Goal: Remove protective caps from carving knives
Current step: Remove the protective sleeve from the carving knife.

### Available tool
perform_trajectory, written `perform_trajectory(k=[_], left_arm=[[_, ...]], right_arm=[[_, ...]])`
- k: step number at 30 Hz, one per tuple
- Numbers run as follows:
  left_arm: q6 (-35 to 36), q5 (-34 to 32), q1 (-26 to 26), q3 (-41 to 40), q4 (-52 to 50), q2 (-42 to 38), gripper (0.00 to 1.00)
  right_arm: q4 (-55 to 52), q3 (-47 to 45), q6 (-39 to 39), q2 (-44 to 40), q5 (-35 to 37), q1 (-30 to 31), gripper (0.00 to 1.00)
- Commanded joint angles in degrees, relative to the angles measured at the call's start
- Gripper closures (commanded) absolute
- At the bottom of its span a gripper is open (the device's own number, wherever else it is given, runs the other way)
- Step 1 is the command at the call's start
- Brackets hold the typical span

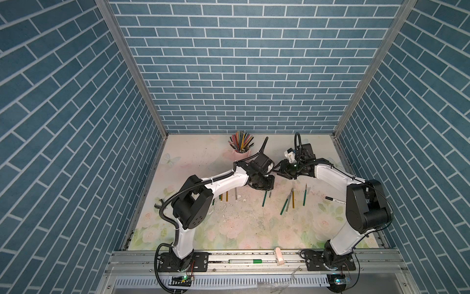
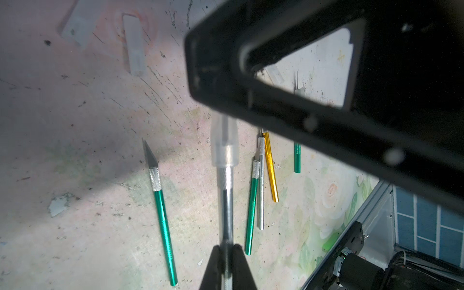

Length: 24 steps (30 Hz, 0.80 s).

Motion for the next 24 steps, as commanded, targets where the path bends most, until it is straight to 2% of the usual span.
perform_trajectory(k=[1, 14, 24], left_arm=[[-0.46, -0.57, -0.24, 0.92, 0.65, 0.25, 0.96], [-0.39, -0.71, -0.27, 0.9, 0.64, 0.61, 0.96], [-0.14, -0.86, -0.3, 0.83, 0.22, 0.82, 0.96]], right_arm=[[0.08, 1.02, 1.22, 1.16, -0.63, 0.55, 0.59], [-0.06, 0.97, 1.89, 2.37, -1.38, 1.34, 0.8], [0.28, 1.27, 1.93, 3.08, -2.02, 1.46, 0.92]])
